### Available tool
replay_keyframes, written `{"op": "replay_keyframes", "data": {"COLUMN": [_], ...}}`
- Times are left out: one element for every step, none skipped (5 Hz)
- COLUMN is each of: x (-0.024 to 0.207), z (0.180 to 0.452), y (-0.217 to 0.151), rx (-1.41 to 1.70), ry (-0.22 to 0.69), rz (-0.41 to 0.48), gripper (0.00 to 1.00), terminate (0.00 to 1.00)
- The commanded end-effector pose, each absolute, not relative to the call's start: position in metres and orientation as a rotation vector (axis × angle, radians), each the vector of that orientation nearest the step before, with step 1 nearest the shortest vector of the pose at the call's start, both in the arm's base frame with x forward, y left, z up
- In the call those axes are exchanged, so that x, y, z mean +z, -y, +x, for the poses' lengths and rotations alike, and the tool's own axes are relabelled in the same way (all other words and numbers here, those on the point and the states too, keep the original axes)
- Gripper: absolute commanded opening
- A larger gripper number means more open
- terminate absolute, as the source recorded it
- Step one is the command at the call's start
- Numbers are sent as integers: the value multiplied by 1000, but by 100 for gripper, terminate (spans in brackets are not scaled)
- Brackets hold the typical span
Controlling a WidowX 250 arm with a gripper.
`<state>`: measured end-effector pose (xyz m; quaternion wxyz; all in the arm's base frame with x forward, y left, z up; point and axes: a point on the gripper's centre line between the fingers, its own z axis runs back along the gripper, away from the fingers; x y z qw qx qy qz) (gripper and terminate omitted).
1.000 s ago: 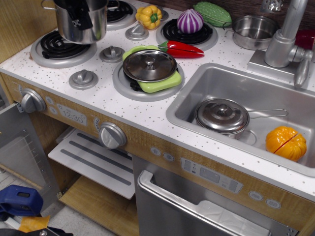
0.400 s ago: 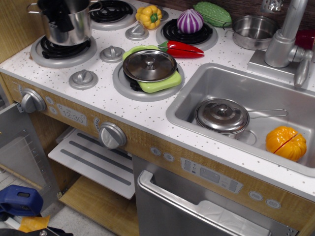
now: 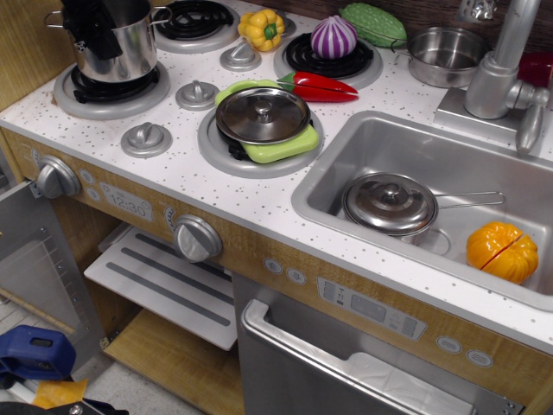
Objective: Put pot on stove which is near stove
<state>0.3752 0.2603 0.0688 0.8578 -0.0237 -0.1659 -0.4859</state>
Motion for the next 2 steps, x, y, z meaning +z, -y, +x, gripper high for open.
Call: {"op": "replay_keyframes", "data": {"x": [95, 95], "z": [374, 374], "y": [-275, -275], "rx": [-1022, -1022], "ry": [389, 389], "rz": [21, 21], "gripper": [100, 100], "terminate": [0, 100]}}
